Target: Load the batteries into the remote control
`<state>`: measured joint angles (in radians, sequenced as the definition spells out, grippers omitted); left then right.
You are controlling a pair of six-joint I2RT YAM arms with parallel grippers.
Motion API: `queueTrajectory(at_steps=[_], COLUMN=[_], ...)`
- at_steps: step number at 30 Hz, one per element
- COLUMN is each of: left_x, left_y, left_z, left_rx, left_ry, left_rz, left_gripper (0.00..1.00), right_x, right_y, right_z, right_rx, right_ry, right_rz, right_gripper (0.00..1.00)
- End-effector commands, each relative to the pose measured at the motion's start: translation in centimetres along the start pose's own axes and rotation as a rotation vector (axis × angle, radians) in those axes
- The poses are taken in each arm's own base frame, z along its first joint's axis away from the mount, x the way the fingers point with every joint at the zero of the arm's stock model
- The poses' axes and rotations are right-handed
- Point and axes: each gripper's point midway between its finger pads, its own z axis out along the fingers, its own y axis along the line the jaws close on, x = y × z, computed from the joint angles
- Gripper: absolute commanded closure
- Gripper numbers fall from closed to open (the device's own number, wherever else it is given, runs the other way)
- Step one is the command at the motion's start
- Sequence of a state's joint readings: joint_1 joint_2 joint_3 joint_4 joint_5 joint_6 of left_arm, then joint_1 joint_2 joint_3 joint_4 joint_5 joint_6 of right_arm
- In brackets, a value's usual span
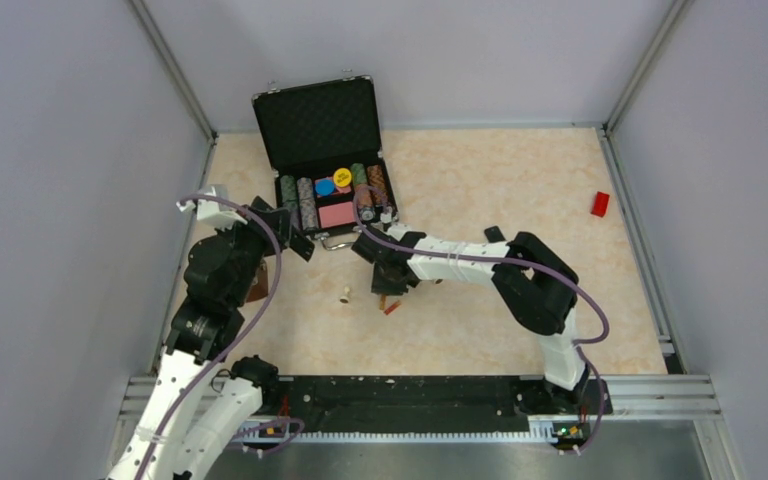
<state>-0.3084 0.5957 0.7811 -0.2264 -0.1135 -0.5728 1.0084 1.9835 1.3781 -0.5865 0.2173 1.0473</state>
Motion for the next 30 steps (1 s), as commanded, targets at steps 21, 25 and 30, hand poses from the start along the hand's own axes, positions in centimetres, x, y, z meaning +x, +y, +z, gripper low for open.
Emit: queueTrajectory(at_steps=[21, 25, 30], left_x=[-0.2, 1.3, 2.8], left_y=[0.8, -0.1, -4.2], left_z=[-2.8, -2.2, -0.9], left_rx=[-0.03, 0.031, 0.248], left_ry=[-0.007, 0.043, 0.122], left_rz=[-0.015, -0.046, -0.102], left_gripper=[1.0, 1.0, 1.0], right_x=[-0.4, -4.4, -8.2], right_y=[0.0, 1.3, 0.5], right_z=[-0.2, -5.2, -12.6], right_rx=[0.121, 0.052, -0.065], right_ry=[-0.105, -0.253, -0.421], right_rz=[-0.131, -0.132, -0.134], right_gripper=[1.0, 1.0, 1.0])
